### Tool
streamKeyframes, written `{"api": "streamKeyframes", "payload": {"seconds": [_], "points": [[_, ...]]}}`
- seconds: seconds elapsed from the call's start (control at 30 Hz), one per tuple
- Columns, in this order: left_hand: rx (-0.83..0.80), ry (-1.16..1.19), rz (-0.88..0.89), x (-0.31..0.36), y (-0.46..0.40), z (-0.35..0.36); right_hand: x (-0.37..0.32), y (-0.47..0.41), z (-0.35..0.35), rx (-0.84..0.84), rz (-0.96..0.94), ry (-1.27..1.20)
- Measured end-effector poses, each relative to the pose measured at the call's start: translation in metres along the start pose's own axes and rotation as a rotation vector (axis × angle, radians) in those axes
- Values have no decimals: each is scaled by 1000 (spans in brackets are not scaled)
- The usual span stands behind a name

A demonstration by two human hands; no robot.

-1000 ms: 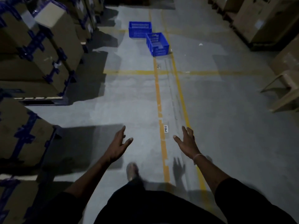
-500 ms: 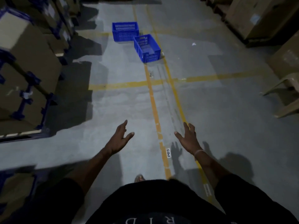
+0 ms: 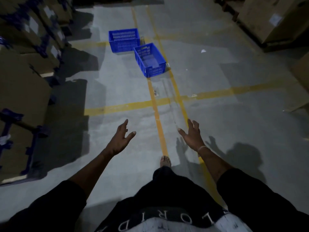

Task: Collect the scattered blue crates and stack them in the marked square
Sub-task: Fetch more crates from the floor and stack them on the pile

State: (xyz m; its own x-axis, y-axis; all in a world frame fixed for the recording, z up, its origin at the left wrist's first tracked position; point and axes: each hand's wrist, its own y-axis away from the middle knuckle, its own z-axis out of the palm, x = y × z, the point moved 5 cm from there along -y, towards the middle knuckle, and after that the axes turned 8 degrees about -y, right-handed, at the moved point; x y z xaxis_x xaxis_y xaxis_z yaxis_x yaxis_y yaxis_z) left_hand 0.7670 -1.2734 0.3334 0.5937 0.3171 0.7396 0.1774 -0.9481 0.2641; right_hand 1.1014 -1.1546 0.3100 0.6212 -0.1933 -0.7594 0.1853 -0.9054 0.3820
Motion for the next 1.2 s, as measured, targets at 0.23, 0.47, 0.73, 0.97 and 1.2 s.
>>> {"api": "streamKeyframes", "payload": {"seconds": [0.23, 0.47, 0.73, 0.97, 1.2], "points": [[74, 37, -30, 31, -156, -60, -98, -176, -43, -20, -55, 53], [112, 102, -77, 25, -289, -110, -176, -327, -42, -46, -76, 90], [87, 52, -44, -14, -500, -211, -259, -512, -3, 19, -23, 32], [-49, -74, 7, -24, -684, -324, -346, -639, 26, 154, 50, -81], [-124, -149, 66, -13, -835, -388, -406, -748, 47, 199, 124, -154]]}}
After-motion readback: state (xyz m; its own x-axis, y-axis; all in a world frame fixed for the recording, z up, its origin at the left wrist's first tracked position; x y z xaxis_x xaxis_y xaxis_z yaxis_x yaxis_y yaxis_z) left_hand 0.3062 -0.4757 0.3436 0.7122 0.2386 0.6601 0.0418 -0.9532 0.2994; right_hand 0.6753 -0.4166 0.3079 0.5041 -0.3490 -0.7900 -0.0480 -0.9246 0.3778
